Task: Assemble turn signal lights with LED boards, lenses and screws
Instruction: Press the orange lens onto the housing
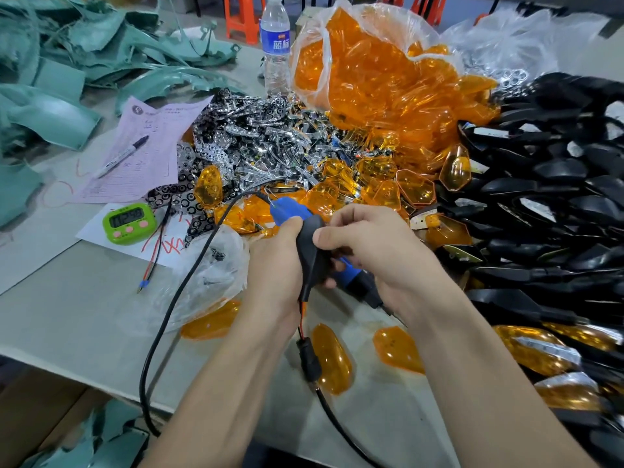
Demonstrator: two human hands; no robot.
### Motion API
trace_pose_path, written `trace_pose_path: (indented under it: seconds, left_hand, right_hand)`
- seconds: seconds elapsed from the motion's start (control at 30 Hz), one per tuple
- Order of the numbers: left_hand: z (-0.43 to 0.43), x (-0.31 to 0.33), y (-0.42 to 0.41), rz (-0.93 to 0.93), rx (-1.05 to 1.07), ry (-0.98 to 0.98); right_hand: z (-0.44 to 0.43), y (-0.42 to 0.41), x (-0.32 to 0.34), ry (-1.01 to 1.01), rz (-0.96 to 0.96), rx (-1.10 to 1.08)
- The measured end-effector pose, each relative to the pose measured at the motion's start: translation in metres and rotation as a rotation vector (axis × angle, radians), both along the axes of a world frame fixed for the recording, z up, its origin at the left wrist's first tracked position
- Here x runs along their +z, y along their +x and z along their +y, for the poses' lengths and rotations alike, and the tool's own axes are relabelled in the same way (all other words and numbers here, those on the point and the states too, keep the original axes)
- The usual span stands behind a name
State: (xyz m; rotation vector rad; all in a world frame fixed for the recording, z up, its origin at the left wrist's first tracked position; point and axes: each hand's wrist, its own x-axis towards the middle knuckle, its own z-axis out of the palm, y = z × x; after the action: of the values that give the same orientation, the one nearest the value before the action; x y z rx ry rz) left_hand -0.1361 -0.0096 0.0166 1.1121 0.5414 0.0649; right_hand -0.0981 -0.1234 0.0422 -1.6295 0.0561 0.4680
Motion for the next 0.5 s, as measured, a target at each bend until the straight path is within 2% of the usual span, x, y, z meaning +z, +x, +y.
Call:
trace_pose_path:
  seconds: [0.07, 0.2, 0.33, 0.4, 0.5]
  left_hand:
    - [0.0012, -0.0016, 0.0013, -0.022, -0.008, -0.032]
    - [0.0027, 0.0009, 0.0016, -0.038, -0.036, -0.068]
    - [0.0079, -0.0004, 0.001, -0.048, -0.162, -0.066]
    - [0.0083, -0.0014, 0.0025, -0.043, -0.173, -0.044]
    - [0.0093, -0.0016, 0.0062, -0.017, -0.058, -0.025]
  right_hand:
    - [-0.0015, -0.0014, -0.0027, 0.017, -0.092, 0.007]
    - [-0.0062, 0.0002, -0.0043, -0.1, -0.26, 0.042]
    - [-0.0066, 0.0, -0.0015, -0.004, -0.185, 0.211]
    - [-0.0052, 0.0012, -0.0037, 0.035, -0.166, 0.169]
    - [0.0015, 0.0007, -0.0079, 0.109, -0.129, 0.074]
